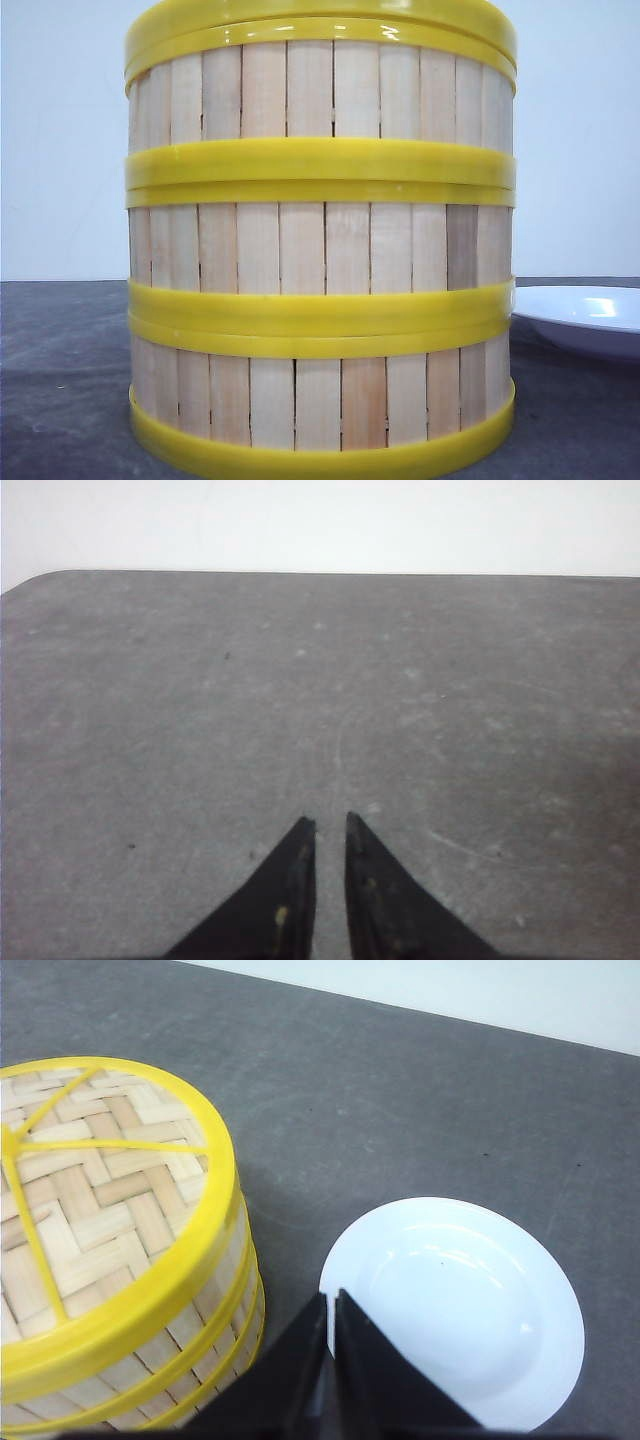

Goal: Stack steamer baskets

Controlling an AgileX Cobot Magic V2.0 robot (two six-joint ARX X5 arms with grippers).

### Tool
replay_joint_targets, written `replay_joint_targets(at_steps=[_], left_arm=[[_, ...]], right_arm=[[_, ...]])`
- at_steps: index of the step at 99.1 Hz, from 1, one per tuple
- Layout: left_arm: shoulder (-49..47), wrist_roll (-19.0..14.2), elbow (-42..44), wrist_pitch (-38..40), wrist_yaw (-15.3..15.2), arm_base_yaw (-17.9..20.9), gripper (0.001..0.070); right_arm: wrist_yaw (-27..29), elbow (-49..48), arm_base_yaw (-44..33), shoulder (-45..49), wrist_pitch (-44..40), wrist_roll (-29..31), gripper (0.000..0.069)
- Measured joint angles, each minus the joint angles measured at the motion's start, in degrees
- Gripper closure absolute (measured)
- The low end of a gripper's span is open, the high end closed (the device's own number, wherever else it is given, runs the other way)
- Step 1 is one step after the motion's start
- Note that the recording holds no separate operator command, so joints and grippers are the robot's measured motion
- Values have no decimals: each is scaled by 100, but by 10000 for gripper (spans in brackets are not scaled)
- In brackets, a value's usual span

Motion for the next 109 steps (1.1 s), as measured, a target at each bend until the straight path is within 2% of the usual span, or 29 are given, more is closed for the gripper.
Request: replay_joint_targets(at_steps=[25, 109], left_arm=[[-162, 2, -302, 79, 0, 33, 684], [-166, 2, -321, 129, 0, 42, 684]], right_arm=[[0, 0, 0, 0, 2, 0, 685], [0, 0, 0, 0, 0, 0, 685]])
